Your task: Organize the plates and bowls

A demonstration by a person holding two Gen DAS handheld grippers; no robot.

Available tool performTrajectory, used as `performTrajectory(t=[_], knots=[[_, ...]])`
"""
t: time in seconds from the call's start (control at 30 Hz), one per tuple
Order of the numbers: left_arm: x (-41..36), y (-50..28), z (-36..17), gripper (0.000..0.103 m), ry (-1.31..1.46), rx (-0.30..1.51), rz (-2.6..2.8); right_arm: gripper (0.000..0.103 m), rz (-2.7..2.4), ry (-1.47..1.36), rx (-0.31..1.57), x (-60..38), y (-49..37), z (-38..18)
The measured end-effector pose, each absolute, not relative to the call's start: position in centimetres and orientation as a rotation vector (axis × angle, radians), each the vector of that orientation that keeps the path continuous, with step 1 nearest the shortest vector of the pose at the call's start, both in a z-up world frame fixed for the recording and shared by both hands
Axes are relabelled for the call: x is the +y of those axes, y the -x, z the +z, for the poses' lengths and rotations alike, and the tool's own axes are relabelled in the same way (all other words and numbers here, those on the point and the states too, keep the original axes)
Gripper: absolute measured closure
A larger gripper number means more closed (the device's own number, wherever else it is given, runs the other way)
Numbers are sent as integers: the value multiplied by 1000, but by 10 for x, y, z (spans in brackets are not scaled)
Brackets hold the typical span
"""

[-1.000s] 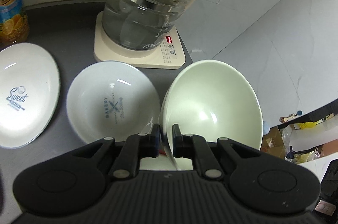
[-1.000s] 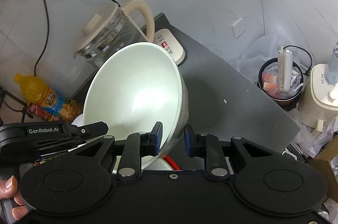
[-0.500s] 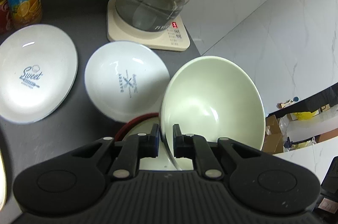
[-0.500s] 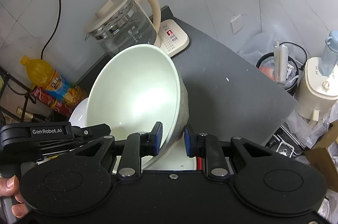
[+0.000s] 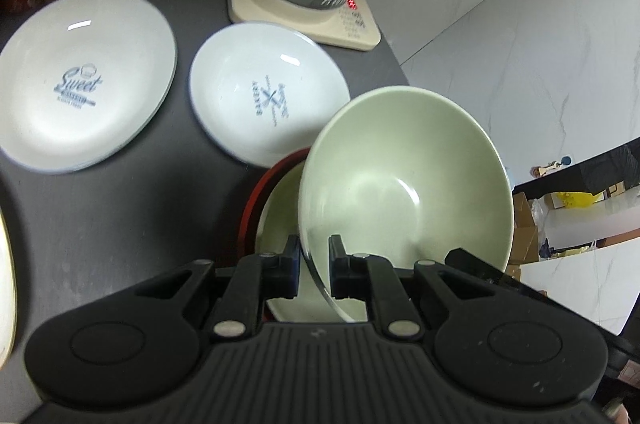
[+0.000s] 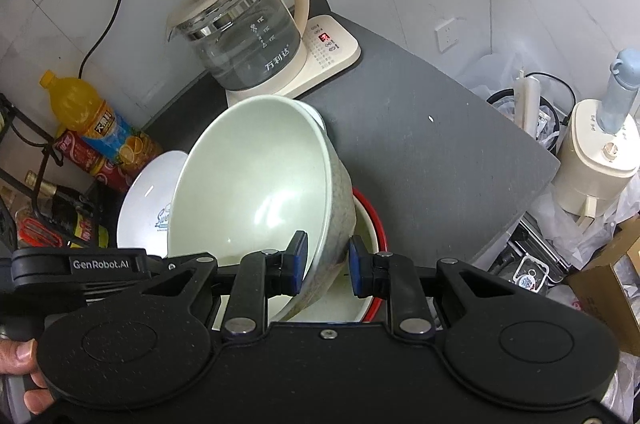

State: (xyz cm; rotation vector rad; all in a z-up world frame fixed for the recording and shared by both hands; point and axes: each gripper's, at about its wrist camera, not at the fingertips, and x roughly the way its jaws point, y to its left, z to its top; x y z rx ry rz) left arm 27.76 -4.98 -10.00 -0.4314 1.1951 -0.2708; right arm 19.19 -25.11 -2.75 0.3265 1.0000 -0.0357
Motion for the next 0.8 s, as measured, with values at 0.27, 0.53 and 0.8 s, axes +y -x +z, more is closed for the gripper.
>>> performTrajectory(t=[0.27,0.53,0.8], knots=[[-40,-271,-111,92,430,1238,-275,82,-48,-313,1023,-246,-187,-36],[-39,-272,-111,92,411,1258,-290,86,-70,-299,1052,-243,-187,-46],[-30,-275,-106,91,399,1256,-267,86,-75,-275,1070,-243,-189,-51]])
